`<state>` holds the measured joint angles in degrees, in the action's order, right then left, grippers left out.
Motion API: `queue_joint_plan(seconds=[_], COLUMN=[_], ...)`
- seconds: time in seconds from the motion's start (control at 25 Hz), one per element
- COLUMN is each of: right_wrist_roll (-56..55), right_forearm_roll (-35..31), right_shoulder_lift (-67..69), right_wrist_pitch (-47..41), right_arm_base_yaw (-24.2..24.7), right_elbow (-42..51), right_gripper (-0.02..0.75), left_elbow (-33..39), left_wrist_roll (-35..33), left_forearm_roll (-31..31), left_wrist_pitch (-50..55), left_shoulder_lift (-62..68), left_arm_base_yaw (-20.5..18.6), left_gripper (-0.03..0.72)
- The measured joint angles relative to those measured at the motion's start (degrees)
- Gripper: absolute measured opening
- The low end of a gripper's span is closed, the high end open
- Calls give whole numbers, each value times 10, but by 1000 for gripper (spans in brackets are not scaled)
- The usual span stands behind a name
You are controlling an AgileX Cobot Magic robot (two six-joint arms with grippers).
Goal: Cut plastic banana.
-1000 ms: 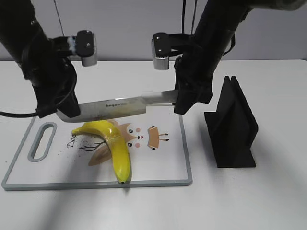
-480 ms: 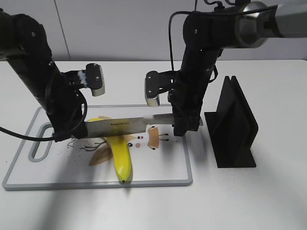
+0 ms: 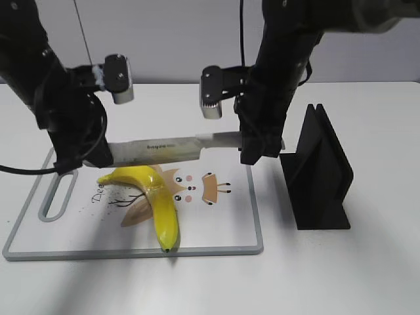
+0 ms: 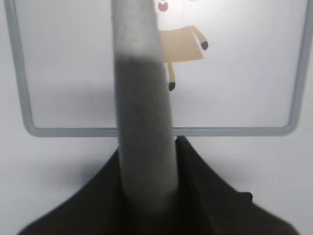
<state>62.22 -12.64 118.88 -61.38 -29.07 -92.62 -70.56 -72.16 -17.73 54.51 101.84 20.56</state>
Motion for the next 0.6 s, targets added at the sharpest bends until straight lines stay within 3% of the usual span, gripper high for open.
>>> queue_joint_plan(seconds=[0.32, 0.6], right_wrist_roll=[-1, -1], right_forearm_roll=[-10, -21], right_shoulder_lift=[-112, -123], right_wrist_pitch=[-15, -17], right_arm_base_yaw=[-3, -3], right_elbow=[0, 0], right_gripper=[211, 211], left_elbow=[-14, -15], left_wrist_roll=[2, 2], left_forearm_roll=[13, 8], left_wrist_pitch=[38, 42], left_shoulder_lift=[-128, -145], left_arm_base_yaw=[4, 4], left_gripper=[-8, -2])
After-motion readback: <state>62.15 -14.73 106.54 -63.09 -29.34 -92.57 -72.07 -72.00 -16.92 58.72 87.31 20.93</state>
